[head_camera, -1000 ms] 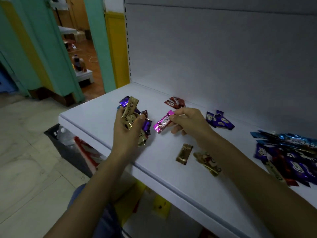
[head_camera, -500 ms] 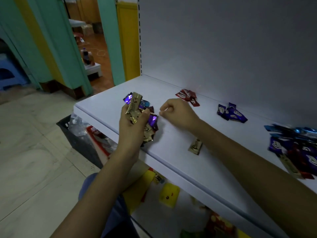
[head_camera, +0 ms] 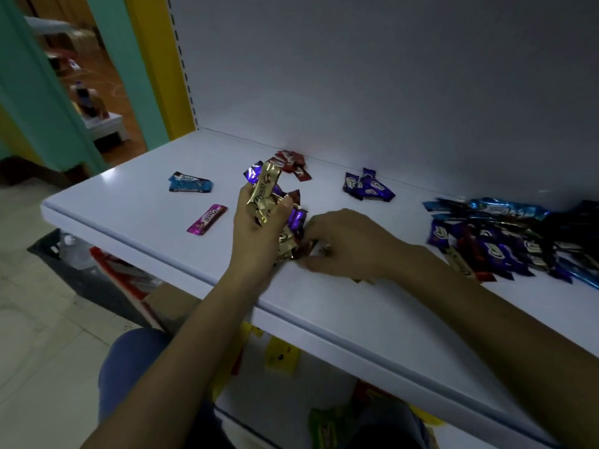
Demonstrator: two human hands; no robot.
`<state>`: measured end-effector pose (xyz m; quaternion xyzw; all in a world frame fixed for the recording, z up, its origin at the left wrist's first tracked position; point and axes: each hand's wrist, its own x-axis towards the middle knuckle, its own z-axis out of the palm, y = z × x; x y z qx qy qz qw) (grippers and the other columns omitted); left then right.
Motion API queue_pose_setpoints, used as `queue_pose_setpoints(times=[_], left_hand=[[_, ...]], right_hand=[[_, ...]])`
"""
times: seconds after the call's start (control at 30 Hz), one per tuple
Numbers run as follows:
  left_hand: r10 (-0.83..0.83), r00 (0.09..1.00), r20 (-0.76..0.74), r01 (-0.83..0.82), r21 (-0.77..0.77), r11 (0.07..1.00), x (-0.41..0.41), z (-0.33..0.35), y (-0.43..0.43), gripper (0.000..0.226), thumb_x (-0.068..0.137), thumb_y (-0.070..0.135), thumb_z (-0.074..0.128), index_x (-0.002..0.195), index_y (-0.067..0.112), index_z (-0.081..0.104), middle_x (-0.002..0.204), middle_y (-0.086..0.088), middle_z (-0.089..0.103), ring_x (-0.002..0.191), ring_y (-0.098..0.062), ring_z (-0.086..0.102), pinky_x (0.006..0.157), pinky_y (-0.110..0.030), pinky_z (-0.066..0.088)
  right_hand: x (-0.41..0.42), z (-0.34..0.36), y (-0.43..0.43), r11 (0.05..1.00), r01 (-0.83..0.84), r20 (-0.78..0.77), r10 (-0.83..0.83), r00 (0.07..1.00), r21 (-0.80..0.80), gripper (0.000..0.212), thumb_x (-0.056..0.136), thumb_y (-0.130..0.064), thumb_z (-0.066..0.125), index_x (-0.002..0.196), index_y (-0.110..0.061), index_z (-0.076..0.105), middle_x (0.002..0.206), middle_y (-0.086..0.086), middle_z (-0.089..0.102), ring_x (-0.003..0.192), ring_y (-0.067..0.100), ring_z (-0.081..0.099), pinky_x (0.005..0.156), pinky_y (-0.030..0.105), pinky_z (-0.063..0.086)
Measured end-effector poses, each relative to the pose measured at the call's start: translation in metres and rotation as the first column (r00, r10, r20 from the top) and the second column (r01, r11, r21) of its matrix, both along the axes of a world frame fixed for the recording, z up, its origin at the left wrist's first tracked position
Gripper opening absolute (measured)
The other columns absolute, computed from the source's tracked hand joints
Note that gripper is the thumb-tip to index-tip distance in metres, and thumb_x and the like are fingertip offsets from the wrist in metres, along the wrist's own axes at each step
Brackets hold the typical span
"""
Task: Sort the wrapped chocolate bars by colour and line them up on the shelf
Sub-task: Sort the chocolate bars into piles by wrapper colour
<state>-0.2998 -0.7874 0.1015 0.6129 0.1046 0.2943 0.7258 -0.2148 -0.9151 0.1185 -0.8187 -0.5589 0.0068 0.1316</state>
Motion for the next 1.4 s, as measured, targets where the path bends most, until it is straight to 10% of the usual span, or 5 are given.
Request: queue_pose_setpoints(times=[0.37,0.57,0.77,1.1,1.4], left_hand=[[-0.067,0.997,-0.041,0.074,0.195,0.978,-0.004,-0.004,-0.004,0.033,0.094,0.017,0.059,0.115,0.04,0.049,0.11,0.0,0.063,0.105,-0.018,0.063,0.093,-0.042,0.052],[-0.062,0.995,-0.075,0.084,0.352,0.932,-0.002,-0.006,-0.006,0.037,0.094,0.02,0.058,0.119,0.043,0.041,0.11,0.021,0.056,0.104,0.002,0.057,0.085,-0.017,0.047],[-0.107,0.992,-0.07,0.127,0.447,0.886,-0.004,-0.007,-0.008,0.029,0.095,0.015,0.056,0.118,0.031,0.048,0.108,0.018,0.06,0.101,0.006,0.059,0.079,-0.008,0.046],[-0.104,0.991,-0.085,0.122,0.244,0.962,-0.006,-0.003,-0.002,0.032,0.092,0.017,0.06,0.114,0.038,0.05,0.106,0.005,0.065,0.094,-0.017,0.067,0.077,-0.035,0.055],[-0.138,0.984,-0.112,0.157,0.184,0.97,-0.006,0.002,-0.006,0.035,0.091,0.014,0.06,0.116,0.036,0.048,0.102,0.003,0.063,0.081,-0.014,0.069,0.057,-0.025,0.054]], right_hand=[[0.001,-0.004,-0.059,0.948,-0.069,0.566,-0.127,0.814,0.311,0.024,0.088,-0.02,0.051,0.088,-0.01,0.073,0.078,0.003,0.071,0.069,0.021,0.066,0.078,0.032,0.042],[-0.007,-0.009,-0.063,0.951,0.089,0.182,-0.148,0.972,0.296,0.042,0.092,-0.046,0.042,0.092,-0.018,0.074,0.088,-0.002,0.073,0.08,0.016,0.067,0.084,0.03,0.042],[-0.017,0.023,0.005,0.769,0.463,-0.478,-0.235,0.846,0.442,0.049,0.08,-0.035,0.073,0.123,-0.018,0.056,0.11,-0.005,0.062,0.097,0.008,0.058,0.082,0.024,0.046],[0.02,0.037,0.018,0.764,0.432,-0.635,-0.038,0.772,0.479,0.008,0.083,-0.014,0.07,0.09,-0.009,0.069,0.073,-0.001,0.067,0.055,0.004,0.064,0.05,0.012,0.045],[0.057,0.029,-0.027,0.97,0.23,-0.534,-0.233,0.813,-0.073,0.017,0.071,-0.026,0.08,0.081,-0.015,0.073,0.078,-0.003,0.071,0.073,0.004,0.063,0.067,0.02,0.045]])
